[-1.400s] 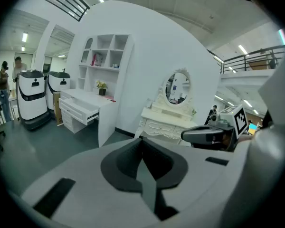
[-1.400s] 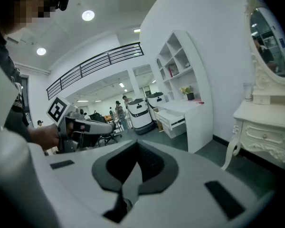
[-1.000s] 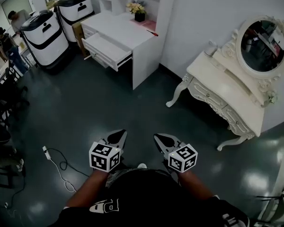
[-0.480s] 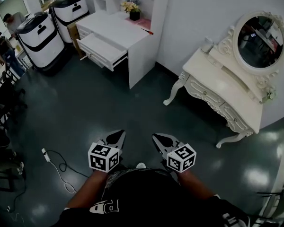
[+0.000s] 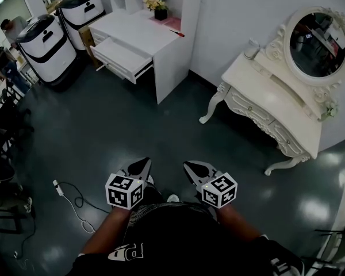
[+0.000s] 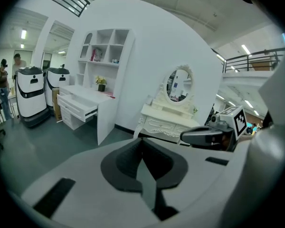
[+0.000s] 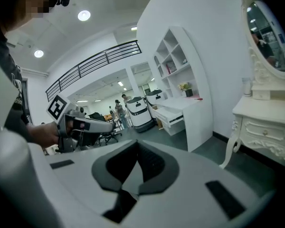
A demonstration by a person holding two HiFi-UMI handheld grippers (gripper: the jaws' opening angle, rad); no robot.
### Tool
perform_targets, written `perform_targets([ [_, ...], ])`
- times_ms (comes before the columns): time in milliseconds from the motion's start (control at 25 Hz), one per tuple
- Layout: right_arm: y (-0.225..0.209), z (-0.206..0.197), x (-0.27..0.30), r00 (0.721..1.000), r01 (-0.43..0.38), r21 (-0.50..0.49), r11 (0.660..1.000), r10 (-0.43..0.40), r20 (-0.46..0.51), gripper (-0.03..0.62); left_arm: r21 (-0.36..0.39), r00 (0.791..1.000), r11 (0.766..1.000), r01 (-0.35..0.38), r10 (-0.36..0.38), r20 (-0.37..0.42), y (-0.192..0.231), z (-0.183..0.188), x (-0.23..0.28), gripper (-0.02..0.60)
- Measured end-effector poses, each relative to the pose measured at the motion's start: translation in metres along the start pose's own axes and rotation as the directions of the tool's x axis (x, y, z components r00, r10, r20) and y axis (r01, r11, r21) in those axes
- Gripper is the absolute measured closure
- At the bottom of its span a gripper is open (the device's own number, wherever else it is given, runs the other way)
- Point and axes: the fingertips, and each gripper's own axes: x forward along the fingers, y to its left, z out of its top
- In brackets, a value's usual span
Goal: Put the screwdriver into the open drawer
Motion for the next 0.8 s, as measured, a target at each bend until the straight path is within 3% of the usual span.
perform_targets([
  [520,-0.030,0.013,0.043,0.999,0.029,0.028,0.999,-0.029,-0.032,0.585,-0.011,0.999,0.999,0.032,-0.033,-0.032,0.034,0.015,0.038,0.566],
  [800,-0.055,0.029,0.095,0.996,0.035,0.032,0.999,-0.032,-0.089,0.585,-0.046,0.999,0.999,0.021,-0.023,-0.044,0.086,0.036,0.072,0.566],
])
